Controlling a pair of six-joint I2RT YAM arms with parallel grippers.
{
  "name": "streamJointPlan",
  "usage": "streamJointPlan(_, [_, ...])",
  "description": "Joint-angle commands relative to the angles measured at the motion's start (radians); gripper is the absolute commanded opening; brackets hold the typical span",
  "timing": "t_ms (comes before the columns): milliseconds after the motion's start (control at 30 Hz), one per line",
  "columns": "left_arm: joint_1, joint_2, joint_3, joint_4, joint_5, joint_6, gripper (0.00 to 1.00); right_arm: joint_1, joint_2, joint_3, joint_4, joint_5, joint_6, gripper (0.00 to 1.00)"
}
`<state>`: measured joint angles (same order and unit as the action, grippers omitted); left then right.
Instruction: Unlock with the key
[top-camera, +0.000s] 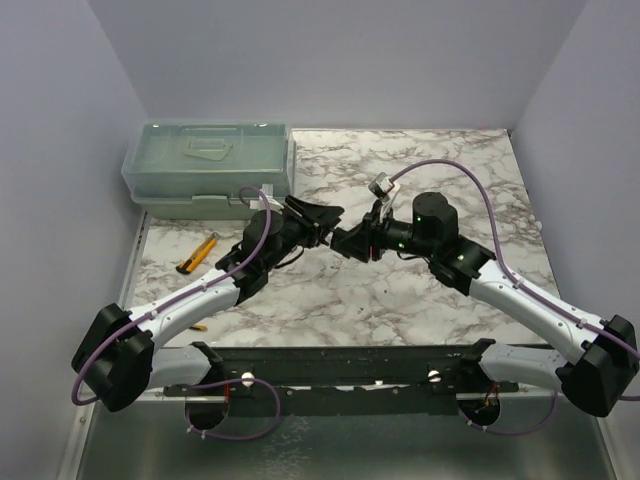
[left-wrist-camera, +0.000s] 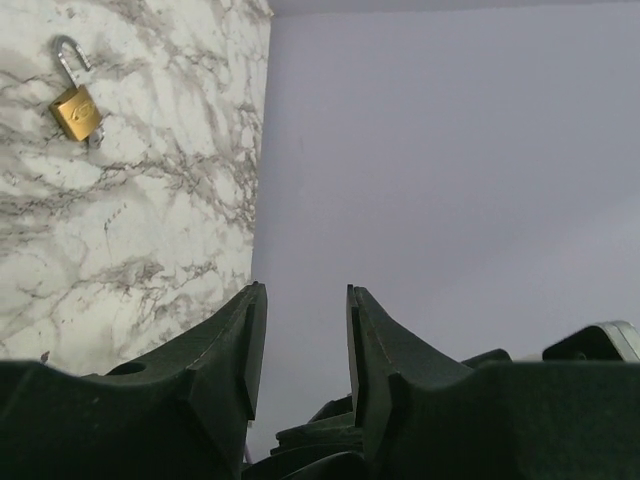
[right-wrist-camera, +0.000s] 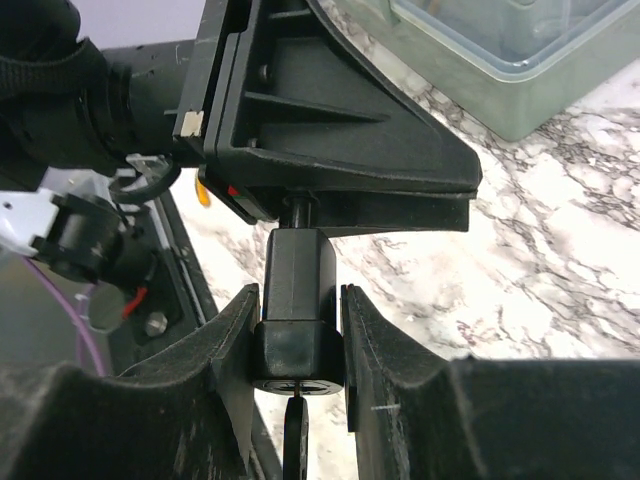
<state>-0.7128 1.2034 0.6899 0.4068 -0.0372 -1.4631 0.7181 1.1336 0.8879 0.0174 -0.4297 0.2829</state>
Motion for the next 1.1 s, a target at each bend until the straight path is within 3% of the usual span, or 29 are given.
streamJointPlan(0, [-0.001,0.020,-0.004,-0.131,0.074,-0.091,0.33,0.007,-0.005,0.038,0.044,-0.074,-0.196,0.00])
streamJointPlan(167, [0.004,0.025,0.020,-0.268,0.086,-0.132,0.33,0.008,-0.021,0.037,-0.011,-0.046,-0.372,0.00])
streamJointPlan(400, [0.019,0.041,0.027,-0.289,0.124,-0.138,0.38,0.013,-0.040,0.011,-0.068,0.032,-0.502,0.00])
streamJointPlan(600, [0.053,0.059,0.063,-0.290,0.199,-0.039,0.74,0.012,-0.061,-0.007,-0.061,0.064,-0.454,0.00])
streamJointPlan(700, [0.073,0.041,0.066,-0.289,0.219,0.004,0.82,0.013,-0.080,-0.033,-0.058,0.072,-0.421,0.00])
streamJointPlan(833, [0.094,0.000,0.051,-0.290,0.223,0.036,0.82,0.013,-0.104,-0.074,-0.032,0.076,-0.371,0.00])
streamJointPlan(1067, [0.101,-0.074,0.044,-0.241,0.234,0.110,0.70,0.013,-0.094,-0.100,0.028,0.080,-0.288,0.00])
